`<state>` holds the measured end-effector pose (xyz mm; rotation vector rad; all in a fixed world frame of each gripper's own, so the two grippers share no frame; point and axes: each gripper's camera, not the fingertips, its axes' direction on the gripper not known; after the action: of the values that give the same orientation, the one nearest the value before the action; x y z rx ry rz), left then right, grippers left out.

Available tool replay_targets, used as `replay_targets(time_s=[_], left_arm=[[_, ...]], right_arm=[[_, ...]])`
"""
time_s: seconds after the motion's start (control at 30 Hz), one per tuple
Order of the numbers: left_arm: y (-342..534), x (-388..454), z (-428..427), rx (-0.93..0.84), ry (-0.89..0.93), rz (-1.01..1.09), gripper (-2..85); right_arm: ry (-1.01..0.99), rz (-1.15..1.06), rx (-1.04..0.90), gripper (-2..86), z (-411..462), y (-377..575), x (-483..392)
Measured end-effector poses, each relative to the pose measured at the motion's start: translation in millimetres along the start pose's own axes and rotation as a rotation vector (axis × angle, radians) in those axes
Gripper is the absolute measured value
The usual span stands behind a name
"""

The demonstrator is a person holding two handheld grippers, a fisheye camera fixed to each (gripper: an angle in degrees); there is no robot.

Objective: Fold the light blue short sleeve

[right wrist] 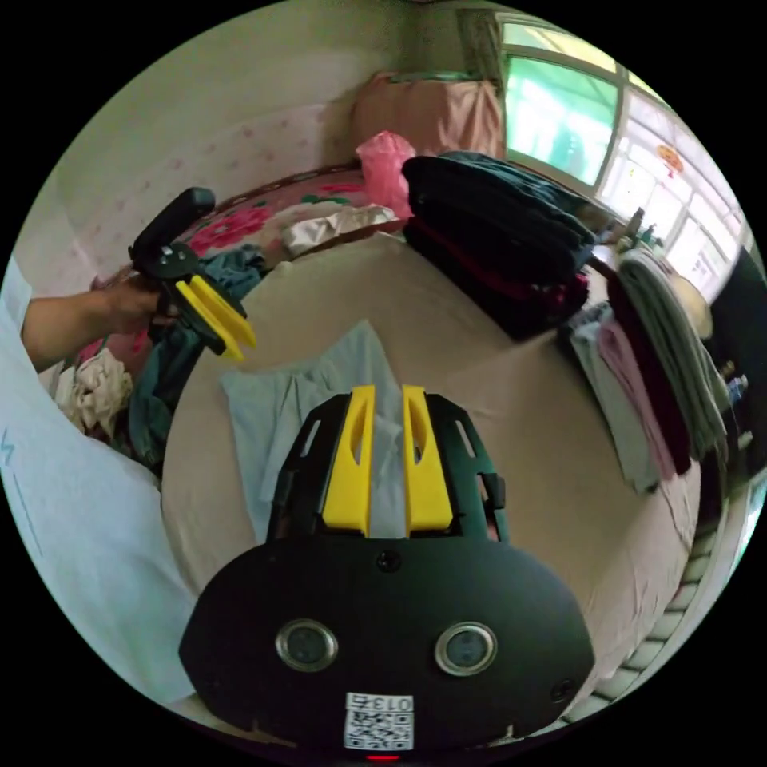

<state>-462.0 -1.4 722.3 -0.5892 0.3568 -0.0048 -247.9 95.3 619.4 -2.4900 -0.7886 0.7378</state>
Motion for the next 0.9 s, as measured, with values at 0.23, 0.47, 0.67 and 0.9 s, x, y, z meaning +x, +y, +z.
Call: replay_targets(time_s=[0.23,0.47,0.67,0.9], left_arm=[[91,-6,16,0.102,0.122,-0.269,11.1],[101,6,40,0.114,0.117,-0.294,12.1],[100,25,57,0.122,0.107,-0.319,10.3],[110,45,80,0.158,0.198,-0.479,3.0]], right_arm=[[-0.303,-0.286,-0.101,8.8,59,-83,34],[-0.335,-0.488,-0.267,9.2,91,-108,43],[-0.312,-0.533,-0.307,6.5,95,-100,52],[-0.275,-0.543,-0.300,2.8,76,-82,63]])
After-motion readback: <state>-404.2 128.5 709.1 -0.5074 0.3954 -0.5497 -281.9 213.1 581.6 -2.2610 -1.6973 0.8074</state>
